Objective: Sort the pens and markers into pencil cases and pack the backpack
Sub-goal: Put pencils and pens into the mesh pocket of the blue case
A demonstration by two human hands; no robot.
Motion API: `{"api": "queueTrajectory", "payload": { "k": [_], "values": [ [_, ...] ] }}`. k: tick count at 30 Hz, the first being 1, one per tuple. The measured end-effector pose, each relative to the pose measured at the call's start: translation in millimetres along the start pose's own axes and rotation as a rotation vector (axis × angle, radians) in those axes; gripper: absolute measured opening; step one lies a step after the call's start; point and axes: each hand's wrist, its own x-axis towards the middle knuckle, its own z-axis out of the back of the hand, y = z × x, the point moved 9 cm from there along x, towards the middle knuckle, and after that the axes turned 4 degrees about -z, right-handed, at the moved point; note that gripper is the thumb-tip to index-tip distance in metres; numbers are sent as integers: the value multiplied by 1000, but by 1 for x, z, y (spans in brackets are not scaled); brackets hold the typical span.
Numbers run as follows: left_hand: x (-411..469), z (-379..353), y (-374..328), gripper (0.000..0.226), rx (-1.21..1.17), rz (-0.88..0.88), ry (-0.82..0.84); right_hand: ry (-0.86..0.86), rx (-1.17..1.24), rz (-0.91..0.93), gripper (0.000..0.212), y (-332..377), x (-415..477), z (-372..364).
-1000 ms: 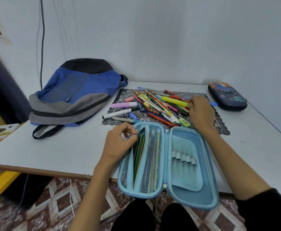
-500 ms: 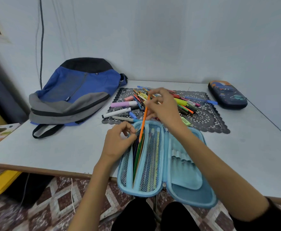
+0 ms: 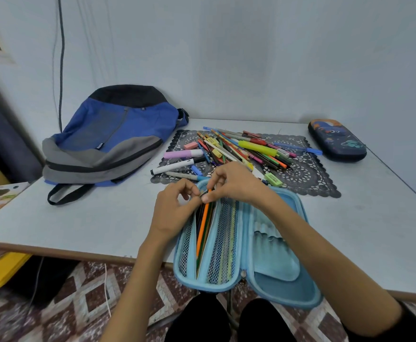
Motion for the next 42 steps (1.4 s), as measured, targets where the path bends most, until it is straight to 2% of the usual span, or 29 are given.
{"api": "queueTrajectory", "payload": {
  "k": [2,5,8,10,13,15,17,19,23,26,28,33,42],
  "values": [
    [0,0,1,10,-12,5,0,29,-52,-6,30,-2,1,-4],
    [-1,0,-1,13,-26,-11,1,30,-111,5,26,-4,3,-7],
    [-1,0,-4,16,-37,-25,-2,11,-56,32,18,-5,6,-3],
    [-2,0,-5,10,-32,-22,-4,-23,19,24,10,-7,9,10],
    [-2,-1,-3,6,-23,-15,6,-243,21,-46,5,-30,19,50],
    [-2,-2,-3,6,-28,-14,15,-449,-86,-145,11,-55,23,80],
    [-2,-2,-4,7,-29,-19,22,-563,-217,-246,19,-78,24,96],
    [-1,-2,-5,6,-36,-24,29,-573,-310,-282,23,-93,28,99],
    [-1,-3,-4,8,-57,-22,37,-547,-466,-190,28,-94,39,93],
    [-1,-3,-5,9,-63,-23,38,-583,-505,-190,22,-93,45,92],
    [-1,-4,-4,5,-68,-13,42,-612,-500,-228,18,-96,47,92],
    [-1,-4,-3,4,-67,-6,47,-604,-416,-314,27,-106,50,87],
    [-2,-4,-3,3,-67,4,59,-601,-358,-367,22,-111,51,86]
  ]
}}
